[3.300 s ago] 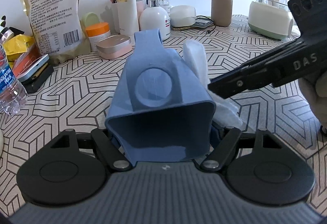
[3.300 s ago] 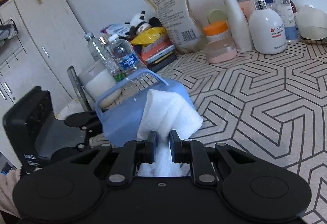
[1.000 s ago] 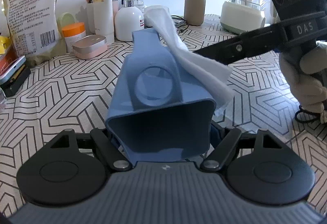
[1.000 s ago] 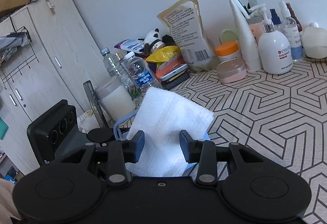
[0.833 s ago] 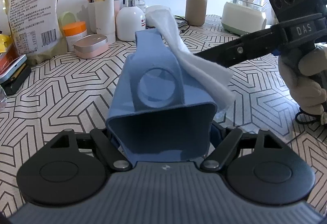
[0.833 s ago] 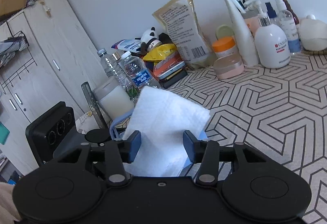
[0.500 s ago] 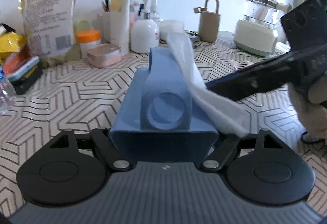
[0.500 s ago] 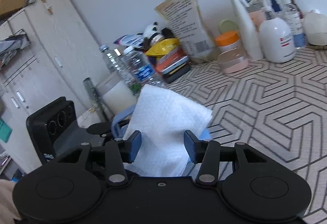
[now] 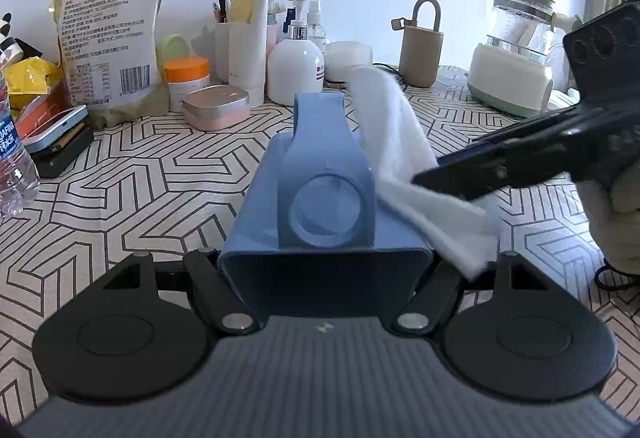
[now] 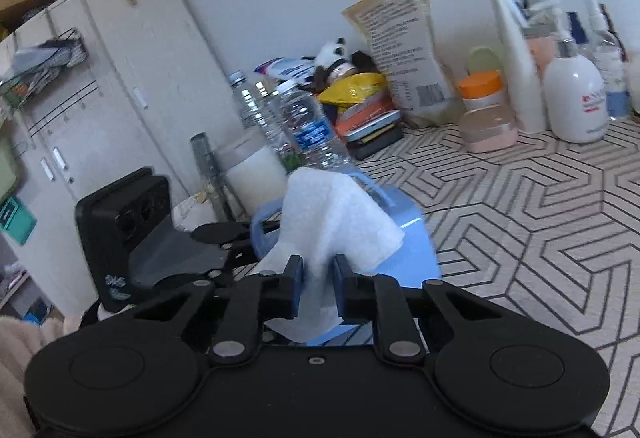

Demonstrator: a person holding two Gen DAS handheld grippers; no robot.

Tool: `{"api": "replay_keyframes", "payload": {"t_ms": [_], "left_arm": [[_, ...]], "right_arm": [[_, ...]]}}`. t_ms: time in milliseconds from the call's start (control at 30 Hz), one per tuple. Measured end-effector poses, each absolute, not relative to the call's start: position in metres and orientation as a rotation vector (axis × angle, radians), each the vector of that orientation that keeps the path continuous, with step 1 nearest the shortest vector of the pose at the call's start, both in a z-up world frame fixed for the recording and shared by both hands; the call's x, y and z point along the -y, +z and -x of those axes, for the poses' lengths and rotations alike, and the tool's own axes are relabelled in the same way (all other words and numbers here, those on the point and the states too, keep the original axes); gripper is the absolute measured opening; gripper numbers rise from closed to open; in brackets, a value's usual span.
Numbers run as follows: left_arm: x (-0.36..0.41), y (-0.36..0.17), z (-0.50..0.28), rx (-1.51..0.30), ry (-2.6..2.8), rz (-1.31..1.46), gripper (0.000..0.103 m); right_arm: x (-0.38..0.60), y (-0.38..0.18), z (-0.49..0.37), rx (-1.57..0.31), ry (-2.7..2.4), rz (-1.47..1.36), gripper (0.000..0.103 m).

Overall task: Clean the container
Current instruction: 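Rub the tissue over the container's top rim with the right tool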

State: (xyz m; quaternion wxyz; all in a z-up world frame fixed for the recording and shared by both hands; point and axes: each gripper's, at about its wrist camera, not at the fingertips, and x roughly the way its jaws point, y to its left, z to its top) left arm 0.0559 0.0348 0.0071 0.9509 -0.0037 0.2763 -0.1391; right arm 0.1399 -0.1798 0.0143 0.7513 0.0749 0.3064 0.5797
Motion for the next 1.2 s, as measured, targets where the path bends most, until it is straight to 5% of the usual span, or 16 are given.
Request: {"api": "replay_keyframes", "payload": {"t_ms": [833, 1200], "left_arm": [[-0.011, 0.007, -0.051, -0.558, -0.315, -0.138, 0.074], [-0.008, 0.007, -0.051, -0.552, -0.297, -0.170, 0.074]], "right_arm": [[0.164, 0.027, -0.110, -0.476, 1.255, 0.027, 0.025], [0.164, 0.027, -0.119, -0.459, 1.184, 0.050, 0.018]]}}
